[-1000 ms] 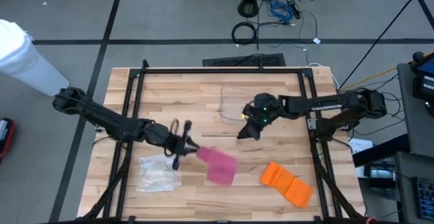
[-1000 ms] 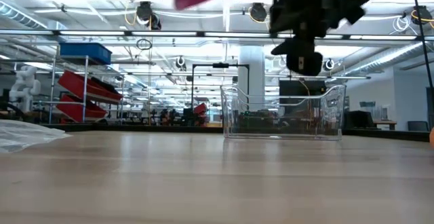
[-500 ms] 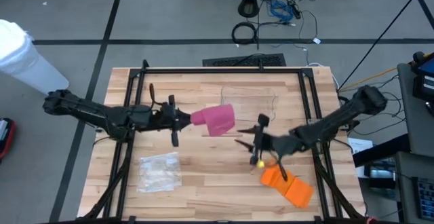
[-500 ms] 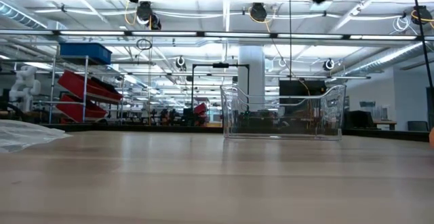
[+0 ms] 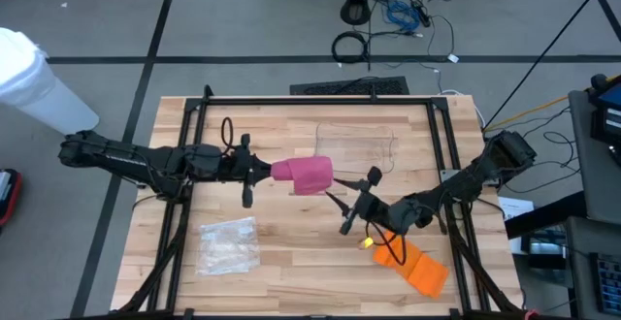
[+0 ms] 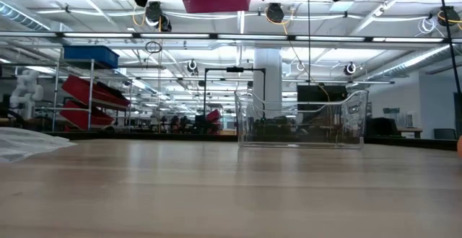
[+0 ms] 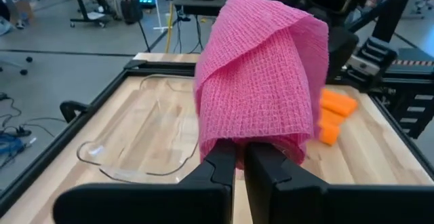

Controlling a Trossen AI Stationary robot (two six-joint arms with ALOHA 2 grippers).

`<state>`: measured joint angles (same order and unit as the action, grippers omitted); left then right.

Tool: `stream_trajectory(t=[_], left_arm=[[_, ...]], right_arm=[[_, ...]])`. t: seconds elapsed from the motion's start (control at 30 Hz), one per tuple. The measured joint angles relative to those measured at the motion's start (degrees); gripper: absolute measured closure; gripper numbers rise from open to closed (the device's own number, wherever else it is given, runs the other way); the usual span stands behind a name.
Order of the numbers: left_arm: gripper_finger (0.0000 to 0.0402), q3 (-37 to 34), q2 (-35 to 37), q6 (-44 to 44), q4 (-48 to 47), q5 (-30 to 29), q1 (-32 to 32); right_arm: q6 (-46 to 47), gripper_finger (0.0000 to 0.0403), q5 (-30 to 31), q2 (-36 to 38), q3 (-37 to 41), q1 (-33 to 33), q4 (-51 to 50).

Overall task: Roll bandage
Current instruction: Roll the pink bandage

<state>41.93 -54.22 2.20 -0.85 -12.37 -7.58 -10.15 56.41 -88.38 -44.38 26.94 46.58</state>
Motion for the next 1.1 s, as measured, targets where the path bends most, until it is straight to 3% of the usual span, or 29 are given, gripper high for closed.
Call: stream_trajectory(t=[0.17, 0.27, 0.37, 0.5, 0.6, 0.77, 0.93, 1.1], left_arm=[[0.0385, 0.0, 0.0, -1.5, -0.5, 0.0, -0.1], [0.0385, 0.0, 0.0, -1.5, -0.9, 0.0, -0.1], [0.0385, 0.0, 0.0, -2.1, -1.2, 0.0, -0.1], [0.0385, 0.0, 0.0, -8.7, -2.1, -0.1, -0.2], [0.0385, 0.0, 0.0, -9.1, -3.3, -2.0, -0.5], [0.0385, 0.0, 0.0, -10.4, -8.2, -3.4, -0.5], [0.0385, 0.0, -0.8, -11.8, -13.3, -3.2, -0.5], [0.0385, 0.0, -3.0, -12.8, -13.3, 1.0, -1.4]], right_arm=[[5.0, 0.0211, -9.4, 0.0, 0.0, -2.6, -1.0], [7.7, 0.0221, -13.5, 0.0, 0.0, -3.8, -2.0], [9.6, 0.0271, -15.3, 0.0, 0.0, -5.0, -3.4], [10.9, 0.0382, -16.4, 0.0, 0.0, -5.9, -4.3], [11.8, 0.0396, -17.2, 0.4, 0.0, -6.0, -4.9], [13.2, 0.0402, -23.4, 4.7, 0.0, -4.5, -4.6], [9.2, 0.0403, -22.7, 12.3, 0.0, -3.7, -5.4], [8.2, 0.0403, -16.2, 16.0, 0.0, -7.3, -12.2]])
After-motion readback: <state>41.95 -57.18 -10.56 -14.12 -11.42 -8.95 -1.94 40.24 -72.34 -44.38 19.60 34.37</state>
